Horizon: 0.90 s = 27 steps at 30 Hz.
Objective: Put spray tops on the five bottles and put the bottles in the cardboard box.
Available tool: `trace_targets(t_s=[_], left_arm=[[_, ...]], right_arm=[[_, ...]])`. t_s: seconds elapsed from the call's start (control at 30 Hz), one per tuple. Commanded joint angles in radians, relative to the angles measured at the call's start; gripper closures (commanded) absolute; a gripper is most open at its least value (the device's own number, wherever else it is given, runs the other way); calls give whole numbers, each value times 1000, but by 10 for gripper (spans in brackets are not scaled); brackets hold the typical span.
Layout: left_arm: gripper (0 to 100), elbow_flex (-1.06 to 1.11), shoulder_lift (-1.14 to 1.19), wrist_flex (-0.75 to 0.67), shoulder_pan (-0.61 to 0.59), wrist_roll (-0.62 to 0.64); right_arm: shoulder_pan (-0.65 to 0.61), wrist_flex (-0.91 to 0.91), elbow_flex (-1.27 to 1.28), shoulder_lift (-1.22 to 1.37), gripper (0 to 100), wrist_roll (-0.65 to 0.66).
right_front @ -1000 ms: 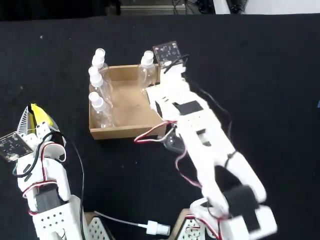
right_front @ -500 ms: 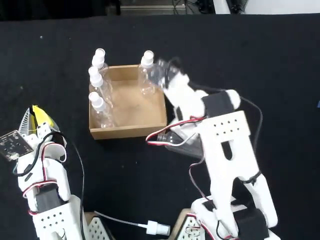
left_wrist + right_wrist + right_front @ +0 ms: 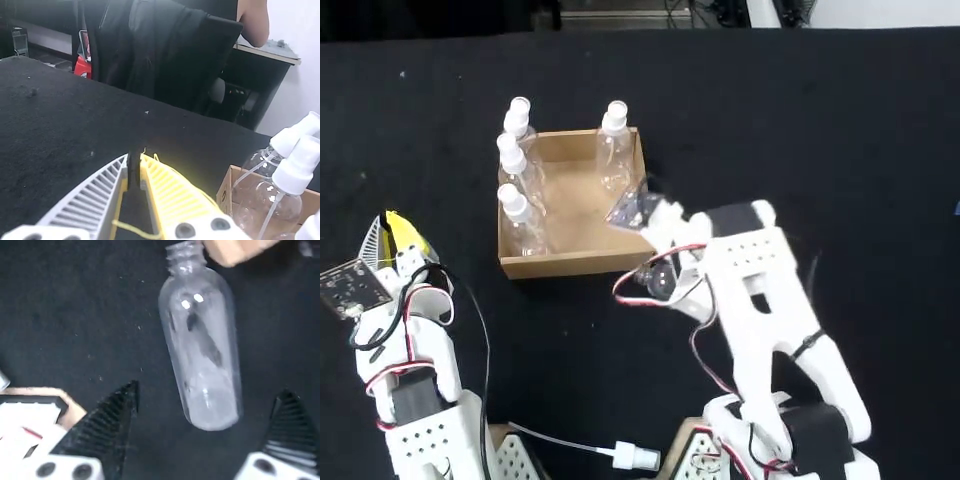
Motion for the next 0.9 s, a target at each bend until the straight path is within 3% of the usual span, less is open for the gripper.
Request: trace_targets(t_s=[0.0,0.53,0.77,0.87], left_arm=[[970,22,-5,5,15,-5],[970,22,-5,5,15,-6],[970,22,-5,5,15,-8],[970,22,-5,5,15,-8]], right_arm=[[-35,-118,56,-35,620,-52],[-38,-255,70,154,626,-124],[-31,-252,70,153,900,-132],[-8,-215,62,153,921,-126]])
